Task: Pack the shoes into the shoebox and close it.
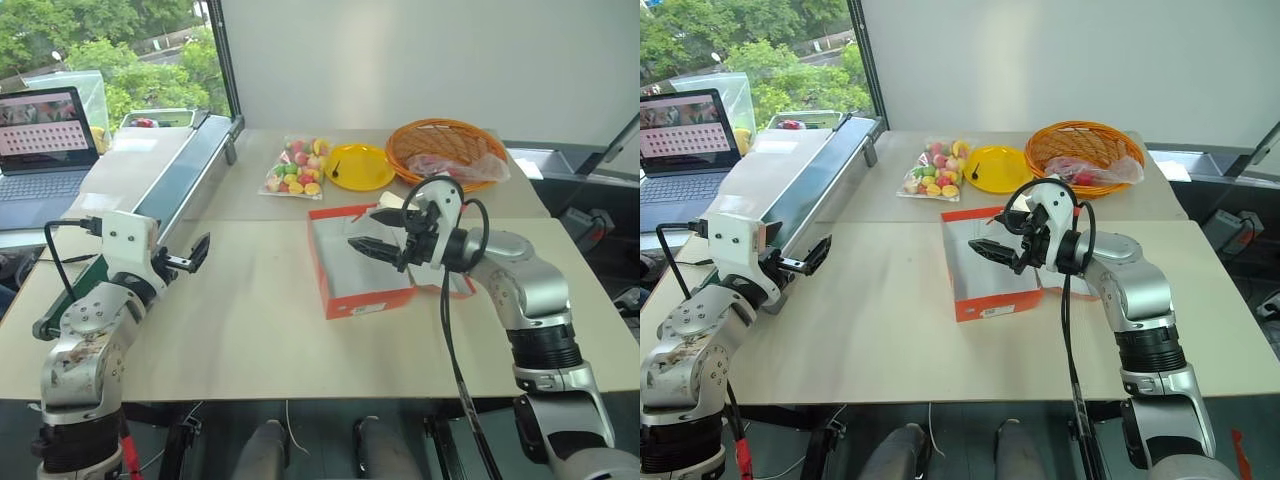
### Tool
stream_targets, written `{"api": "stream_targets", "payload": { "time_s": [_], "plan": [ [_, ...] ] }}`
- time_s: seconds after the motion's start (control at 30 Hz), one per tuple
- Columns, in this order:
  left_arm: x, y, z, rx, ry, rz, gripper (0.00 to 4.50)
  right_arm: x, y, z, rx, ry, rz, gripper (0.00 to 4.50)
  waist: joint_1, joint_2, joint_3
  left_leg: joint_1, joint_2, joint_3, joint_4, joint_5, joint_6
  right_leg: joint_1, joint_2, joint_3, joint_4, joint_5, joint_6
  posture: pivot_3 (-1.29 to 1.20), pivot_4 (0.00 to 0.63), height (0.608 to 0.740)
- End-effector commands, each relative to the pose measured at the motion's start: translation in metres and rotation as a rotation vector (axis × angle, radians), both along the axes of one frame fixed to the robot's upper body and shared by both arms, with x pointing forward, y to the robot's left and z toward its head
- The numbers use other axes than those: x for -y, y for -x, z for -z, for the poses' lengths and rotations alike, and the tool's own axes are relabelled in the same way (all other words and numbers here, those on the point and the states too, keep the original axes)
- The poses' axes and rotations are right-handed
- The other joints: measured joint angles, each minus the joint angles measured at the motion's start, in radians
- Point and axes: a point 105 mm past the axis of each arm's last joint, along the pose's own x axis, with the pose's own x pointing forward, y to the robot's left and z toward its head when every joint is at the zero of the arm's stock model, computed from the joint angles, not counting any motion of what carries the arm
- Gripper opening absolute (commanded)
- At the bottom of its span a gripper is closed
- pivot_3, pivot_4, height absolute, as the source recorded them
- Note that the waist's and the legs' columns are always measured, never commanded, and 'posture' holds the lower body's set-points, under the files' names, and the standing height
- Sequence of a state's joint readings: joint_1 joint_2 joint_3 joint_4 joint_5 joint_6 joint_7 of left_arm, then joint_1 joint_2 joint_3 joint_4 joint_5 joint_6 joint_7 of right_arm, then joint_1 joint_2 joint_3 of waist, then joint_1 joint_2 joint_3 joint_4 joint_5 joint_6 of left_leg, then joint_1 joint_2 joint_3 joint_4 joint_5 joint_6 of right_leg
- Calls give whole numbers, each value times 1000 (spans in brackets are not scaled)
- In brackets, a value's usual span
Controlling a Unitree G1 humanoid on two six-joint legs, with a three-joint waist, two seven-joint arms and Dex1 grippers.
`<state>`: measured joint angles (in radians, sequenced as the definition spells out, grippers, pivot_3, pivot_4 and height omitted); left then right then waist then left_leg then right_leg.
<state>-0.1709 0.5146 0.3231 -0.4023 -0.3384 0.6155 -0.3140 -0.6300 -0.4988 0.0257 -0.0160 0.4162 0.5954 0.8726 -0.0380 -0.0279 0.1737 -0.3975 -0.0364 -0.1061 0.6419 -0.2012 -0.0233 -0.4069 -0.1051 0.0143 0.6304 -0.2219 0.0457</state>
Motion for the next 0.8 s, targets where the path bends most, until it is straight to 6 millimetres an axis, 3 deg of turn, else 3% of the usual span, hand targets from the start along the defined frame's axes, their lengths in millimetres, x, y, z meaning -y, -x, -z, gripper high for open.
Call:
{"api": "stream_targets", "payload": {
  "time_s": [0.03,0.43,0.8],
  "plan": [
    [1,2,-16,64,7,4,4500,-1,1,-11,55,-7,-4,4437,0,0,0,0,0,0,0,0,0,0,0,0,0,0,0,0,150,740],
    [-39,4,-27,130,39,-212,4500,-33,-7,-23,120,-14,-69,4437,-3,0,0,0,0,0,0,0,0,0,0,0,0,0,0,0,150,740],
    [-52,14,-20,120,40,-295,4500,-70,1,-36,156,-39,-184,4437,-3,0,0,0,0,0,0,0,0,-1,0,0,1,0,-1,0,150,740]
  ]
}}
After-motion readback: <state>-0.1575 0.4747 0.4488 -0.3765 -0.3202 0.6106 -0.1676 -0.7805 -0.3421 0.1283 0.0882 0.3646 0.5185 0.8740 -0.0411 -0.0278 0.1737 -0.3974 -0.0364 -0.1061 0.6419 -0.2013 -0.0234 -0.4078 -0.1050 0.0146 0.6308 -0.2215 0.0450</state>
